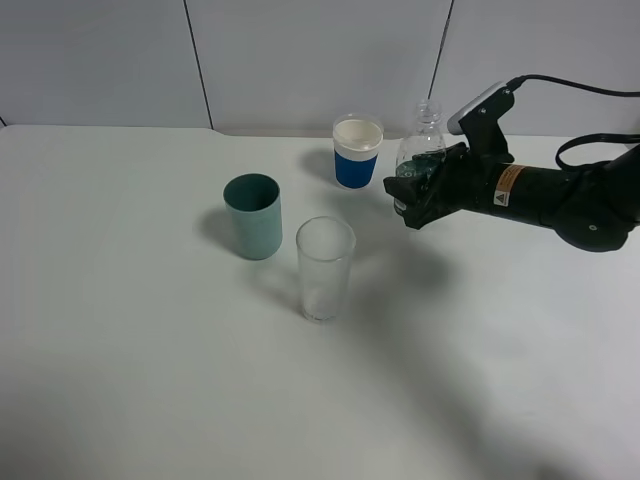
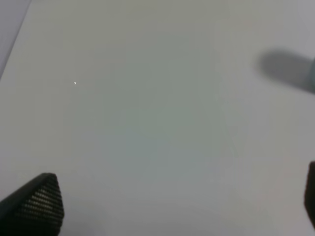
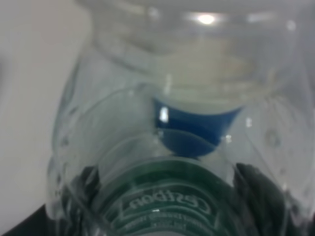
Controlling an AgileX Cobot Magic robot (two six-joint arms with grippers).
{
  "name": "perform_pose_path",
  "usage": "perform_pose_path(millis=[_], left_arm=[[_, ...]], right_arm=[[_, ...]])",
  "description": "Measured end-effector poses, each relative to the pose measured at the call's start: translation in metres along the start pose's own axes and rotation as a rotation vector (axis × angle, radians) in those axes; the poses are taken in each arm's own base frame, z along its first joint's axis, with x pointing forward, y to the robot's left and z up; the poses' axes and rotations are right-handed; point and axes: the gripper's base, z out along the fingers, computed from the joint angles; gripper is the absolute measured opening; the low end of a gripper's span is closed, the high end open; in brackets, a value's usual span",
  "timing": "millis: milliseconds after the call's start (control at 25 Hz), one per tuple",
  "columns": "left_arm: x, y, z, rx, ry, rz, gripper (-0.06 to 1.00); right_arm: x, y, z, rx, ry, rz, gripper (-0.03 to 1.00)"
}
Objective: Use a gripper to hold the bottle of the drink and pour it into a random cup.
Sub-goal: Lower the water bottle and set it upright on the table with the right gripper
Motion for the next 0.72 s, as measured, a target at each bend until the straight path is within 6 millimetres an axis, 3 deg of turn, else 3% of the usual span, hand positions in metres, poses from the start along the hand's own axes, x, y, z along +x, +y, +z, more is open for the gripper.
perform_pose_path(millis=[720], left_arm=[[0.0000, 0.0000, 0.0000, 0.000, 0.000, 0.000, 0.99]], right_arm=[[0.0059, -0.0053, -0.0041, -0.016, 0.013, 0.005, 0.56]])
